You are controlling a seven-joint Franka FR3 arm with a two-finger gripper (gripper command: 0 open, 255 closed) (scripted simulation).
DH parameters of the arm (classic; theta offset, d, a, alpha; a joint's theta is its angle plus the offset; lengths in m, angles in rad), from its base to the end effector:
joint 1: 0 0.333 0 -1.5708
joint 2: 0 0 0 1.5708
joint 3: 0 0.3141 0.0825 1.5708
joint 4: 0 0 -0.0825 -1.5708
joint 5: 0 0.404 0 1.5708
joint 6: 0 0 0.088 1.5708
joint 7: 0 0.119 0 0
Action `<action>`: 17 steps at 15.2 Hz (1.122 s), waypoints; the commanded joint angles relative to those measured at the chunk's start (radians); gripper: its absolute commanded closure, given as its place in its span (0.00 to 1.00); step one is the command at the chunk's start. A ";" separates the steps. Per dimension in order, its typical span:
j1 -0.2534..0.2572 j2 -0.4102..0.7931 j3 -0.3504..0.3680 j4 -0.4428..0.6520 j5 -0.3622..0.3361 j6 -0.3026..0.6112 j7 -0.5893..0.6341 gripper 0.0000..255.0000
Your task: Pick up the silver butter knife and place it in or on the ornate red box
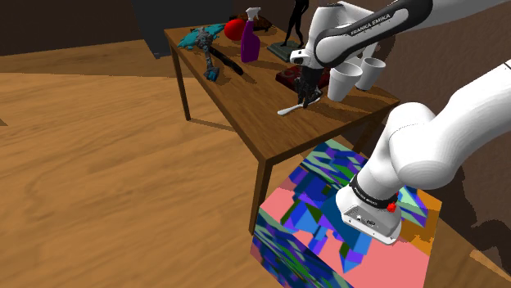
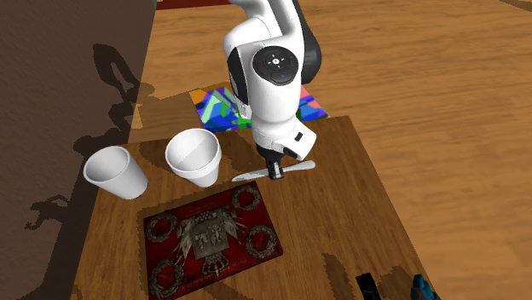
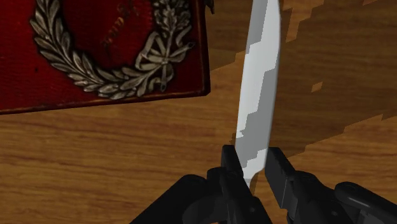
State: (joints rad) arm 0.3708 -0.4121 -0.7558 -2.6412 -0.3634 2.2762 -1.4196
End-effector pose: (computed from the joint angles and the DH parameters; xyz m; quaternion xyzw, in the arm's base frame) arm 0.3889 -0.1454 0.3131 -0.7880 -0.6155 0.0043 0.0107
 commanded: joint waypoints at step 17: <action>-0.022 -0.100 0.065 0.071 -0.002 -0.169 0.018 1.00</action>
State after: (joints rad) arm 0.3502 -0.5053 -0.6948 -2.5815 -0.3663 2.1255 -1.3996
